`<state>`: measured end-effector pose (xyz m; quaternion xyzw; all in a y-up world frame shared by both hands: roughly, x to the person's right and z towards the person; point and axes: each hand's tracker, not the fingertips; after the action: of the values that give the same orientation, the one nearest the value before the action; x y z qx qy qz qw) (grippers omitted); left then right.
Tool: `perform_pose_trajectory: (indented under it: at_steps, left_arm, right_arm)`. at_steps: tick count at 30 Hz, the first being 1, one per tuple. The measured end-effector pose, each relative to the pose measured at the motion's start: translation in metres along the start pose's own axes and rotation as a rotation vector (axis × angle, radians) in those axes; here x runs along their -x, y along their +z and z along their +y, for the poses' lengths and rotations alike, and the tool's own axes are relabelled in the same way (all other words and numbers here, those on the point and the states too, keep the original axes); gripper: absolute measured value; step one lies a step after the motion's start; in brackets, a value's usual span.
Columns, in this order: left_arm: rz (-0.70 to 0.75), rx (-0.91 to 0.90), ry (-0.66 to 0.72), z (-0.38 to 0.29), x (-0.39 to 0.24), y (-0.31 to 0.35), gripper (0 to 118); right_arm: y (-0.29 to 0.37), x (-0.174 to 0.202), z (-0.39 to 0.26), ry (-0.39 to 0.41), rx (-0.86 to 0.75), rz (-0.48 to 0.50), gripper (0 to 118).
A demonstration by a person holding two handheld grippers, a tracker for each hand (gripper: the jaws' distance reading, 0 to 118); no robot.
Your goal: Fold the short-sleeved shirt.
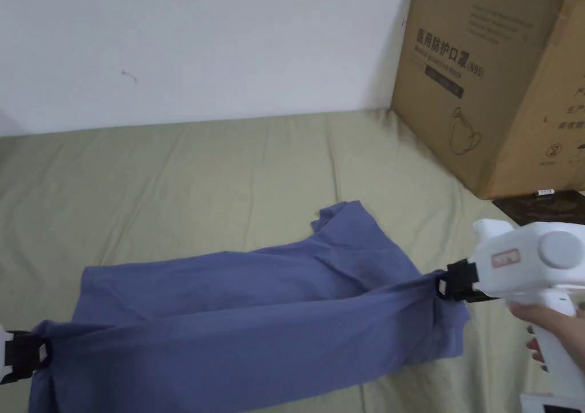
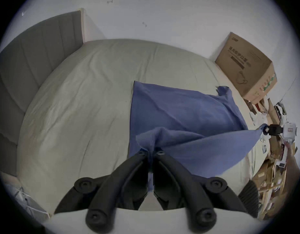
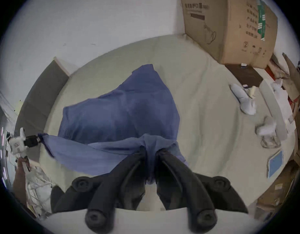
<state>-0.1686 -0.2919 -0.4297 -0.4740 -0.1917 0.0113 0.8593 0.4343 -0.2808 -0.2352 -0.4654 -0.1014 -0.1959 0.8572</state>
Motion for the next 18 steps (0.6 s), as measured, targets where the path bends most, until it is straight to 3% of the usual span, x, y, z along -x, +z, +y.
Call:
perform_pose_trajectory:
  at_steps: [4,5,6,7,8,9,14,18]
  left_arm:
    - [0.022,0.109,0.092,0.009,0.013,-0.055,7]
    - [0.039,0.122,0.106,0.008,0.014,-0.062,23]
    - [0.064,0.137,0.113,0.004,0.014,-0.068,39]
    - [0.068,0.144,0.12,0.003,0.015,-0.071,64]
    - [0.066,0.147,0.128,-0.001,0.016,-0.072,100]
    - [0.047,0.139,0.143,-0.004,0.017,-0.068,106]
    - [-0.176,0.124,0.271,-0.024,0.017,-0.037,103]
    - [-0.204,-0.049,0.134,-0.048,-0.006,0.018,104]
  right_arm:
    - [-0.06,-0.003,0.023,-0.121,0.069,-0.008,10]
    - [-0.068,-0.001,0.022,-0.128,0.073,-0.046,17]
    - [-0.081,-0.008,0.025,-0.138,0.068,-0.091,33]
    - [-0.085,-0.007,0.023,-0.136,0.065,-0.128,56]
    - [-0.086,-0.007,0.02,-0.144,0.061,-0.146,88]
    - [-0.084,-0.008,0.016,-0.167,0.079,-0.151,94]
    - [-0.043,-0.01,-0.02,-0.257,-0.03,-0.009,94]
    - [0.011,0.005,-0.059,-0.172,-0.156,0.04,100]
